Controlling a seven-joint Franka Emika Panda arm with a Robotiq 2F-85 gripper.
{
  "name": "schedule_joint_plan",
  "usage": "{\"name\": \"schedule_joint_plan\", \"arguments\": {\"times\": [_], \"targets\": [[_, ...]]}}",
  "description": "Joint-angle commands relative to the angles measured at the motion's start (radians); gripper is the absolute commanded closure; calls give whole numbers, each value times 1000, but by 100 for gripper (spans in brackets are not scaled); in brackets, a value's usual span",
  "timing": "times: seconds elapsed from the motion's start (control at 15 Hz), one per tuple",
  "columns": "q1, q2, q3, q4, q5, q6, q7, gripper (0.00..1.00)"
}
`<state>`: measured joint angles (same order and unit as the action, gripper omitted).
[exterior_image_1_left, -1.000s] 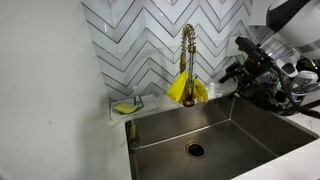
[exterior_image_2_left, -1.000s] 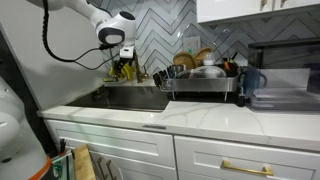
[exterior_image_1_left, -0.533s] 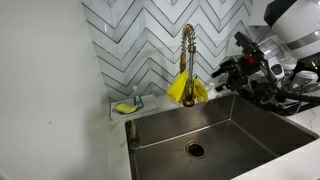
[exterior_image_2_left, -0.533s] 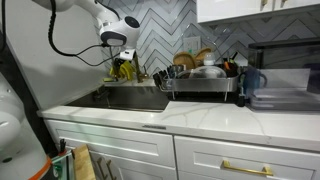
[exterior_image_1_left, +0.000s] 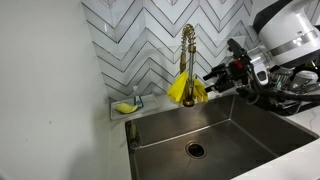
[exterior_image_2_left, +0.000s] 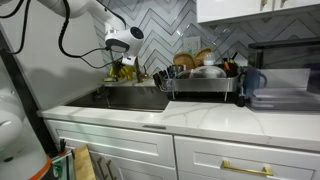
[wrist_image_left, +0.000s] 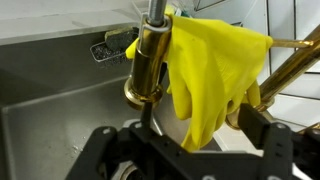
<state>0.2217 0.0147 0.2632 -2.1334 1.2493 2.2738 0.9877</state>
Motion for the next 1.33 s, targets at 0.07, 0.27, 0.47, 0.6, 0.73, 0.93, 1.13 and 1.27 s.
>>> {"name": "schedule_joint_plan", "arguments": {"times": [0.07, 0.27, 0.47, 0.6, 0.73, 0.93, 1.13, 1.27], "targets": [[17, 53, -3, 39, 66, -3, -66, 51], [20, 68, -4, 51, 82, -4, -91, 75], [22, 74, -6, 56, 89, -4, -103, 97], [22, 75, -6, 59, 91, -7, -104, 100], [22, 73, -6, 63, 95, -8, -107, 100], [23, 62, -6, 69, 94, -11, -112, 100], [22, 43, -8, 75, 86, -4, -113, 100], [19, 28, -12, 82, 89, -4, -113, 100]]}}
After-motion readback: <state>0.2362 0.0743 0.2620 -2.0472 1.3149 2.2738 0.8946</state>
